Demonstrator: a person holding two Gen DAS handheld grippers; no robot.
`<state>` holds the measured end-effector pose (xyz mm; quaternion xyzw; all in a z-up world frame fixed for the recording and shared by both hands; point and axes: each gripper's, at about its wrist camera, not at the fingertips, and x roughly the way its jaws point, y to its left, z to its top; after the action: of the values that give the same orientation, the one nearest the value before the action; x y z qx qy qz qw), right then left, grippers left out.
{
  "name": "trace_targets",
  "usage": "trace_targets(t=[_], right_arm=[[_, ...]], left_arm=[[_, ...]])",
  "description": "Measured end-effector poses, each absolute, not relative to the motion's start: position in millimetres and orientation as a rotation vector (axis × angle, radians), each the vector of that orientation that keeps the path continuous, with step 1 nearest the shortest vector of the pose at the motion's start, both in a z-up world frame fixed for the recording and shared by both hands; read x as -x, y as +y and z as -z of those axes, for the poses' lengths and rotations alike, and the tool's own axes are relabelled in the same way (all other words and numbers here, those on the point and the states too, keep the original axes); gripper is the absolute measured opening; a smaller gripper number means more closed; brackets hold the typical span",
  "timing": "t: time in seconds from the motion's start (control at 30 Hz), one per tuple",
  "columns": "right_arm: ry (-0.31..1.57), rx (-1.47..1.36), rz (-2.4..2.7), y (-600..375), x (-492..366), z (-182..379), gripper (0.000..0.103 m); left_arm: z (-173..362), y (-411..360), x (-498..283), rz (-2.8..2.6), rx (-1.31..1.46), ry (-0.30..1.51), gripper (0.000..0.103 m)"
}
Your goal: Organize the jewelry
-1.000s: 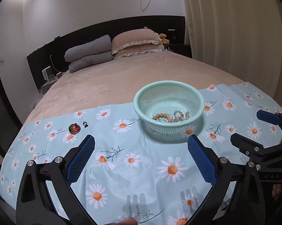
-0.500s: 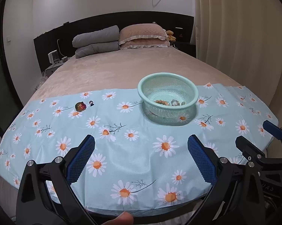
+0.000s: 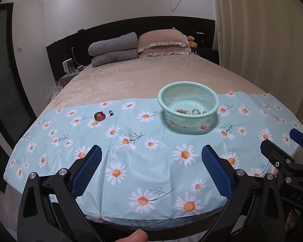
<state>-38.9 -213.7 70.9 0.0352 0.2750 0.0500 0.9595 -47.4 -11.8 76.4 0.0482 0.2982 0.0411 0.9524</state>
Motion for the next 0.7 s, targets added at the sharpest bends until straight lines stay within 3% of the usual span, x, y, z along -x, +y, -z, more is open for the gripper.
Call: trace_targets(t=[0.7], right_arm=[[0.568,-0.015,-0.073,-210.5,43.3,-75.1,0.095]], left_arm=[[-71.3,-14.5,45.8,-0.060,-0.085,0.658,0.097]])
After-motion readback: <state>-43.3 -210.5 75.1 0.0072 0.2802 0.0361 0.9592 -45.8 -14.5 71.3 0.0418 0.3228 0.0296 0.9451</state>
